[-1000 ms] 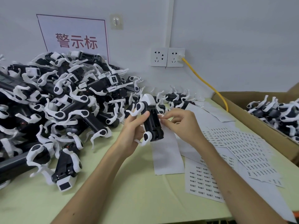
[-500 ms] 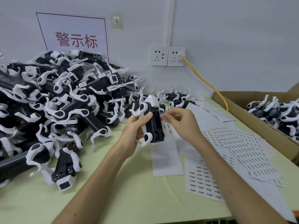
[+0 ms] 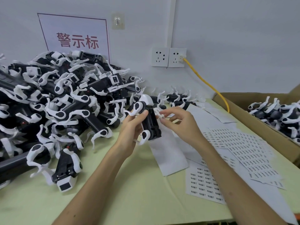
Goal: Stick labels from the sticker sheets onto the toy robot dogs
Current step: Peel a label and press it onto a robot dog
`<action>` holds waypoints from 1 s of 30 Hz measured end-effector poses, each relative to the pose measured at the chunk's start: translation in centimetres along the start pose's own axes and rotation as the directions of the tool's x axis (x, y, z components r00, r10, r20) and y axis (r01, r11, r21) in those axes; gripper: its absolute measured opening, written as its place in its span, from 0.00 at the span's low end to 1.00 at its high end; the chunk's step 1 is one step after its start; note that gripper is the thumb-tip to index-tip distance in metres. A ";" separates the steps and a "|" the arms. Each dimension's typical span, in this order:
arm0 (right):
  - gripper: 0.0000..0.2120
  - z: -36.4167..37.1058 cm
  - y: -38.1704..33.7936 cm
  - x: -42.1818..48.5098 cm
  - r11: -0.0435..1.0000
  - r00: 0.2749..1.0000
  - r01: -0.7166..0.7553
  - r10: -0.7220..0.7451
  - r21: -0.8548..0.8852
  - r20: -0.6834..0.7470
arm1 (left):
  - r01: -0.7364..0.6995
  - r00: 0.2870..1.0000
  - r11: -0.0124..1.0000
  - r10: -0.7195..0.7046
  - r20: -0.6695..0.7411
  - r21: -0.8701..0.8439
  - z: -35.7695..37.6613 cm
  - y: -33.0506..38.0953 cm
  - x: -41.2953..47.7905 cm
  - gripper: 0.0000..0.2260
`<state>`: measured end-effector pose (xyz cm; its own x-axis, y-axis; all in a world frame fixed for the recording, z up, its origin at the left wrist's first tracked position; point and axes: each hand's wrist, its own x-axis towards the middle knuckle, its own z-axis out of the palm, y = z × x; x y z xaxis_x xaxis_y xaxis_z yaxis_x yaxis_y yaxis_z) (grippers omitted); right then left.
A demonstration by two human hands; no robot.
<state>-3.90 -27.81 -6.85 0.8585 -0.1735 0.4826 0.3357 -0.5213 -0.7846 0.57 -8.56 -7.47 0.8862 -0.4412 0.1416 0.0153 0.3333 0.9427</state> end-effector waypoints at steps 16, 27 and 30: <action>0.07 -0.2 0.2 0.3 0.997 0.992 -0.033 0.025 -0.072 -0.120 | -0.056 0.991 0.997 0.049 0.122 0.055 0.7 -0.8 -0.3 0.17; 0.04 -1.6 0.3 0.9 0.963 0.953 -0.103 0.168 0.249 -0.253 | -0.022 0.999 0.979 0.015 0.036 0.204 0.7 -1.4 0.0 0.09; 0.04 -1.3 -0.2 0.7 0.949 0.971 -0.091 0.152 0.301 -0.186 | -0.037 0.997 0.980 0.049 -0.055 0.197 0.3 -1.1 0.0 0.04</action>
<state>-3.87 -28.94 -5.89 0.8124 -0.4026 0.4218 0.3575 -0.2276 -0.9058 0.40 -9.21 -8.39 0.9102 -0.3775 0.1705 -0.1088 0.1791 0.9778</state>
